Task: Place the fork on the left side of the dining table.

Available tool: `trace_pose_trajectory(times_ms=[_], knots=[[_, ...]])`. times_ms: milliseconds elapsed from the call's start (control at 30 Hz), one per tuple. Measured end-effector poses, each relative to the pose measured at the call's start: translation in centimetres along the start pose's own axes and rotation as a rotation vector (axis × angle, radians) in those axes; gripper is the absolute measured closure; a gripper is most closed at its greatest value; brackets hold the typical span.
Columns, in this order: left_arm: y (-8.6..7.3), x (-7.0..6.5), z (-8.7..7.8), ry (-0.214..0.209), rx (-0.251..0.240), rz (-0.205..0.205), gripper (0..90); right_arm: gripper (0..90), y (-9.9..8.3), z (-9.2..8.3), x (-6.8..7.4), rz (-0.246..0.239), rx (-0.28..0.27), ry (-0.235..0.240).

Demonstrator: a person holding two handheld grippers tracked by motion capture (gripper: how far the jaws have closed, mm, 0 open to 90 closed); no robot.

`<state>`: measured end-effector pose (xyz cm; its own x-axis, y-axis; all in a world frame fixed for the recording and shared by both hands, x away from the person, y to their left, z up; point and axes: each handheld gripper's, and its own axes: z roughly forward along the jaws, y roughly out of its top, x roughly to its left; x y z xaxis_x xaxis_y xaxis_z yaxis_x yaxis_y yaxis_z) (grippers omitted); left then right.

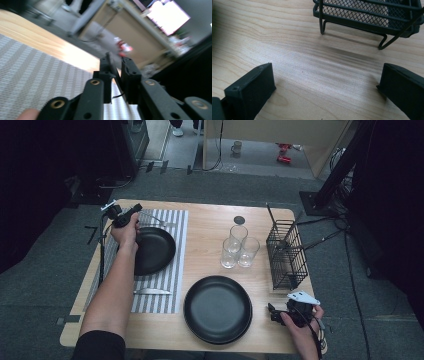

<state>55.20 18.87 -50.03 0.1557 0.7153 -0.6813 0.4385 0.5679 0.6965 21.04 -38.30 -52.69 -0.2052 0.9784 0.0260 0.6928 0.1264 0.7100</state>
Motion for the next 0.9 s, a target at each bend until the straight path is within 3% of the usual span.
trace_pose_trajectory(times_ms=[100, 233, 400, 500, 567, 700, 833, 900], knots=[[0.1, -0.5, 0.1, -0.066, -0.018, -0.034, 87.2, 0.0, 0.0, 0.0, 0.0, 0.0, 0.0, 0.0], [0.2, -1.6, 0.3, -0.093, -0.034, -0.03, 88.3, 0.0, 0.0, 0.0, 0.0, 0.0, 0.0, 0.0], [0.1, -2.1, 0.9, -0.112, -0.069, -0.07, 88.3, 0.0, 0.0, 0.0, 0.0, 0.0, 0.0, 0.0], [-0.2, -2.0, 1.2, -0.082, -0.074, -0.056, 88.3, 0.0, 0.0, 0.0, 0.0, 0.0, 0.0, 0.0], [-0.4, -1.8, 1.3, -0.062, -0.074, -0.027, 88.3, 0.0, 0.0, 0.0, 0.0, 0.0, 0.0, 0.0], [-0.4, -1.4, 1.3, -0.043, -0.069, -0.019, 87.6, 0.0, 0.0, 0.0, 0.0, 0.0, 0.0, 0.0], [-0.3, -1.2, 1.0, 0.038, -0.036, 0.105, 82.7, 0.0, 0.0, 0.0, 0.0, 0.0, 0.0, 0.0], [-0.3, -0.9, 0.8, 0.056, -0.018, 0.127, 80.8, 0.0, 0.0, 0.0, 0.0, 0.0, 0.0, 0.0]])
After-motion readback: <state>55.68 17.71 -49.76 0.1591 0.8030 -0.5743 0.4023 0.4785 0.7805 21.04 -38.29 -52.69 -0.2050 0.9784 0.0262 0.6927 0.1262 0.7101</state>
